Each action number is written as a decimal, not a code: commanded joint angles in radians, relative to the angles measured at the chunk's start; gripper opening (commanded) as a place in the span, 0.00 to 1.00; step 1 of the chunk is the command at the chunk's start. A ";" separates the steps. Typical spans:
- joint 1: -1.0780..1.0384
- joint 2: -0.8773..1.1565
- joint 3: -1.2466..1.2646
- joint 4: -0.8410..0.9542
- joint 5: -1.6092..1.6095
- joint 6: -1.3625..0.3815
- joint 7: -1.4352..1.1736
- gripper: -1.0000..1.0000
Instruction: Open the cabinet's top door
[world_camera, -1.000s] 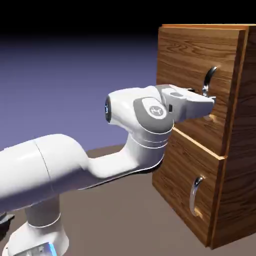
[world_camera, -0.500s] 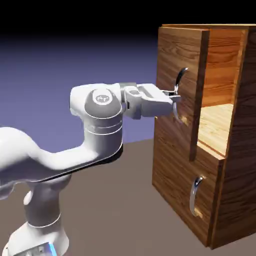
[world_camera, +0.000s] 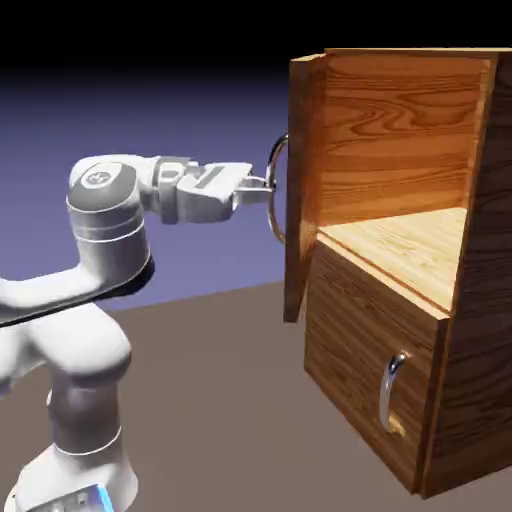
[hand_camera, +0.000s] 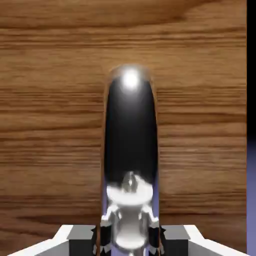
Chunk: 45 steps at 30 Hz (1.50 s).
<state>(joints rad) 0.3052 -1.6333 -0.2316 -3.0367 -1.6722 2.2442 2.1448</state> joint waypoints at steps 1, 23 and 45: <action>0.000 -0.008 0.036 -0.006 0.034 -0.021 -0.001 0.00; -0.026 0.137 0.834 0.146 0.729 -0.516 0.077 0.00; -0.677 0.408 1.411 0.839 1.122 -1.100 0.111 1.00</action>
